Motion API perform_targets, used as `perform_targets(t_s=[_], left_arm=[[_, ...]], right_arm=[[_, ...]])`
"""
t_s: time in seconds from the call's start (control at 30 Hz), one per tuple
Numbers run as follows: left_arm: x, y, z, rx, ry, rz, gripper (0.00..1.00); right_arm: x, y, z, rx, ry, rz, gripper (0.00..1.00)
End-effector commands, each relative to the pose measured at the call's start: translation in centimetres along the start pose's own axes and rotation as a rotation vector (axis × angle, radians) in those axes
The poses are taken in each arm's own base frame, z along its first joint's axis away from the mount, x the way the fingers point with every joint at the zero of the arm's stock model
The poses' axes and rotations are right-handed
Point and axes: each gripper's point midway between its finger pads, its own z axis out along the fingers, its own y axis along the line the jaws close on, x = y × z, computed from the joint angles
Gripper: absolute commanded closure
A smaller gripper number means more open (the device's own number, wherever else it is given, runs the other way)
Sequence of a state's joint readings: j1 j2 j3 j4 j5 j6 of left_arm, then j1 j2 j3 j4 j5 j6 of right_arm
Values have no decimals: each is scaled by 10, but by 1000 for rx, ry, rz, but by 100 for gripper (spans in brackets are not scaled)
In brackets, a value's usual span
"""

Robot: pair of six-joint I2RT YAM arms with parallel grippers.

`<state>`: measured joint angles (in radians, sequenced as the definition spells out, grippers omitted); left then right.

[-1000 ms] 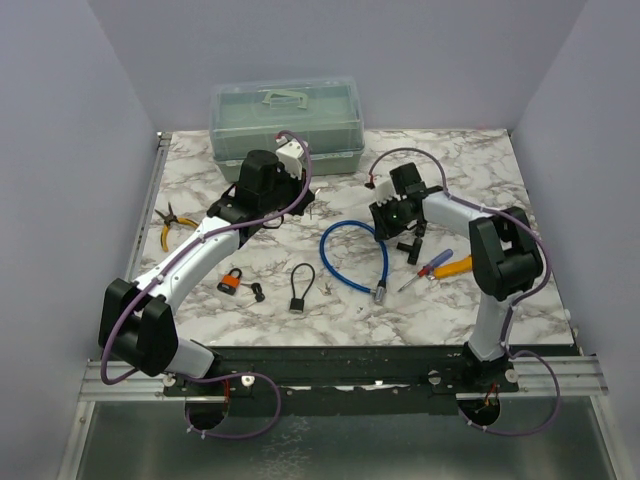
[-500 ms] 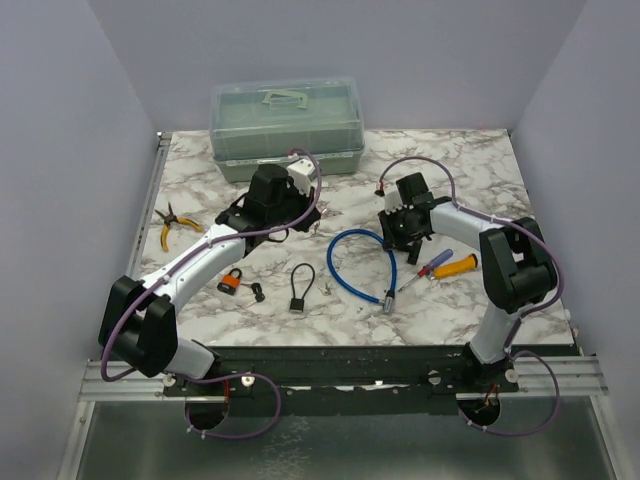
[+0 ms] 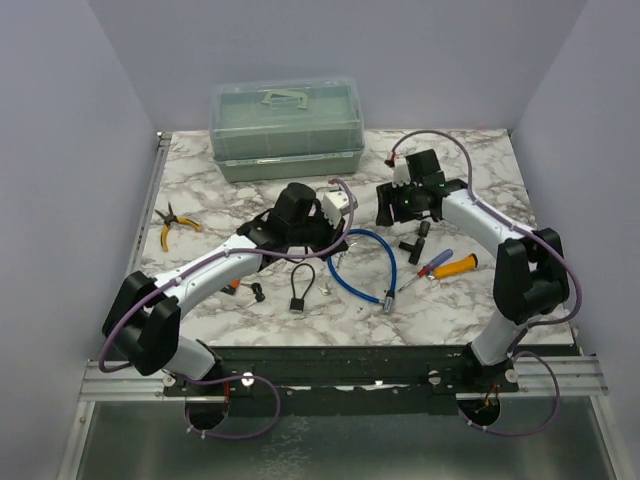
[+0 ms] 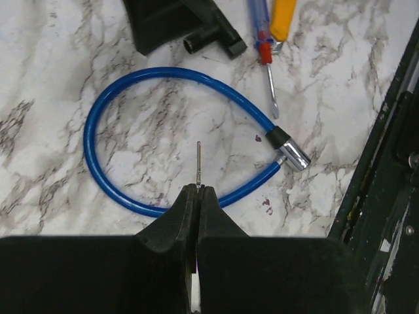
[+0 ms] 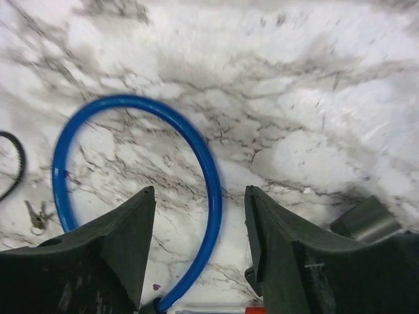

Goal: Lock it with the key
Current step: Move the distractor to the center of the board.

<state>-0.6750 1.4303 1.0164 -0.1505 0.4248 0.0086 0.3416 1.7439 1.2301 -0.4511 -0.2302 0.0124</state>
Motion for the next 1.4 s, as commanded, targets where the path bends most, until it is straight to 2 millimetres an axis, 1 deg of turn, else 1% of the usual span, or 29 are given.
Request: perform_targets(t_s=[0.0,0.13,0.23,0.27,0.33,0.4,0.43,0.47,0.5,0.57,0.6,0.7,0.8,0.87,0.97,1.1,1.2,1.3,1.37], left_arm=[[7,-35,15,149,6,129,100],[1,-63,33,219,-6,211,100],[-6,-85,51,298,-23,257,100],[-6,-97,57,335,-26,278,100],[-7,-113,73,387,-22,317,100],[-10,-124,83,422,-23,335,100],[-12,-128,86,441,-23,329,100],[-14,-130,87,454,-24,322,100],[-15,-130,87,457,-25,319,100],[-17,-130,85,459,-48,320,100],[-18,-129,82,461,-56,313,100],[-15,-126,76,451,-60,292,100],[-12,-124,74,437,-54,280,100],[-12,-123,74,426,-57,276,100],[-14,-120,75,410,-65,280,100],[-16,-117,75,394,-74,286,100],[-19,-115,75,380,-78,267,100],[-22,-112,74,371,-82,252,100],[-23,-111,74,373,-85,242,100]], right_arm=[[-45,-2,-40,-36,-133,49,37],[-57,-24,-64,-42,-185,100,37],[-59,-43,-78,-52,-209,168,37],[-60,-49,-83,-54,-219,191,35],[-59,-60,-93,-75,-230,220,34],[-53,-64,-104,-92,-217,206,36],[-45,-72,-110,-92,-205,193,37],[-36,-72,-117,-117,-190,154,38],[-25,-71,-123,-145,-175,116,38],[4,-65,-132,-204,-136,11,38],[23,-62,-134,-225,-107,-54,39],[74,-64,-132,-210,4,-203,45],[108,-74,-129,-174,117,-267,46],[127,-74,-127,-181,180,-259,45],[147,-72,-120,-183,218,-244,43],[172,-82,-103,-148,281,-217,42],[182,-86,-94,-129,315,-179,42],[197,-83,-85,-108,352,-164,42],[200,-86,-78,-80,352,-158,41]])
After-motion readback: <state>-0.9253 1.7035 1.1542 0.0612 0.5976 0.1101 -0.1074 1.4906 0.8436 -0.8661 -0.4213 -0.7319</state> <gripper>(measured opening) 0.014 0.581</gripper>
